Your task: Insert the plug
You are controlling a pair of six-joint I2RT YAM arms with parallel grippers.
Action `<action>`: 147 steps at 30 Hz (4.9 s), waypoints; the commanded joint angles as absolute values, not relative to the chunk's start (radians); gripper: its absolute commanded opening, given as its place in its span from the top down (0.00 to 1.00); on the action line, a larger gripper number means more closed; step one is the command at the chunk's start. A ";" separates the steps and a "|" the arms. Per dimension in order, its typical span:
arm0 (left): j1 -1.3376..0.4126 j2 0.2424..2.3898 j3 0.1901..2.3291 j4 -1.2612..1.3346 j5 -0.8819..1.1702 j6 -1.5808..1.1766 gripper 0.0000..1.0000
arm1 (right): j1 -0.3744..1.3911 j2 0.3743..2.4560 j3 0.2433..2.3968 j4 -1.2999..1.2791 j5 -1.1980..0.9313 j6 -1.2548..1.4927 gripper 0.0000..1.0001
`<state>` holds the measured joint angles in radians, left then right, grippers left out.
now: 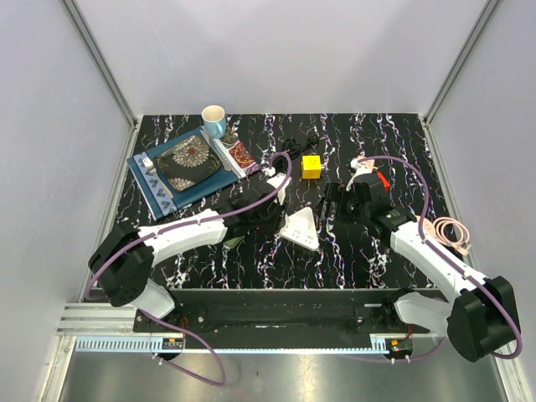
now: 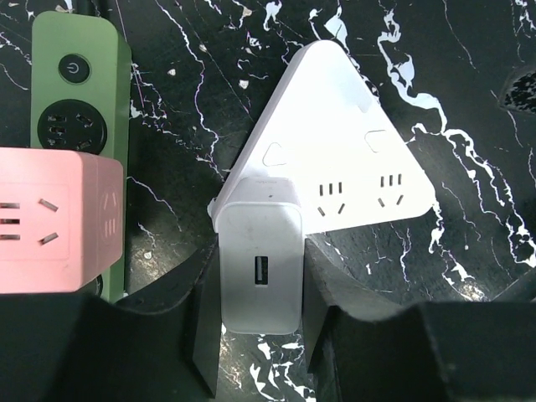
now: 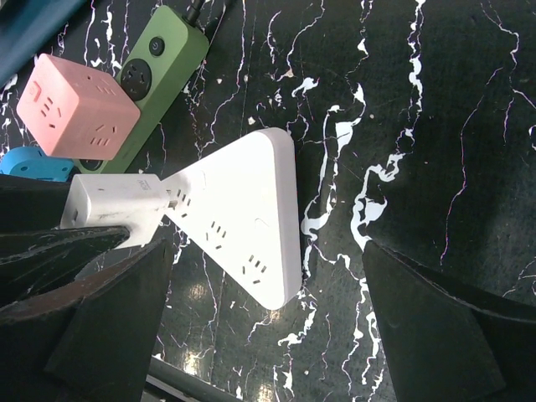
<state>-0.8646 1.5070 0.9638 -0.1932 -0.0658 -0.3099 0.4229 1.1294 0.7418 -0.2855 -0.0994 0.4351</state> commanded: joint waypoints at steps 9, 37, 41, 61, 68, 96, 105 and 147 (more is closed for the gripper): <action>-0.888 1.546 0.969 -0.123 -0.118 -0.290 1.00 | 0.402 1.146 0.745 -0.252 -0.121 0.440 0.00; -0.963 1.723 1.003 -0.284 -0.187 -0.242 1.00 | 0.390 1.261 0.753 -0.209 -0.206 0.434 0.00; -0.963 1.749 1.020 -0.314 -0.179 -0.245 1.00 | 0.388 1.313 0.772 -0.198 -0.248 0.451 0.01; -0.963 1.931 1.141 -0.578 -0.149 -0.284 1.00 | 0.354 1.364 0.729 -0.146 -0.259 0.520 0.05; -0.963 1.950 1.209 -0.643 -0.153 -0.288 1.00 | 0.344 1.324 0.707 -0.144 -0.225 0.514 0.05; -0.884 1.478 1.248 -0.548 -0.135 -0.328 0.01 | 0.334 1.492 1.132 -0.238 -0.023 0.250 0.05; -0.755 1.132 1.019 -0.451 -0.152 -0.315 0.01 | 0.373 1.827 1.437 -0.284 0.061 0.215 0.09; -0.669 1.072 0.939 -0.131 -0.020 -0.620 0.01 | 0.448 1.488 1.069 -0.071 -0.144 0.371 0.95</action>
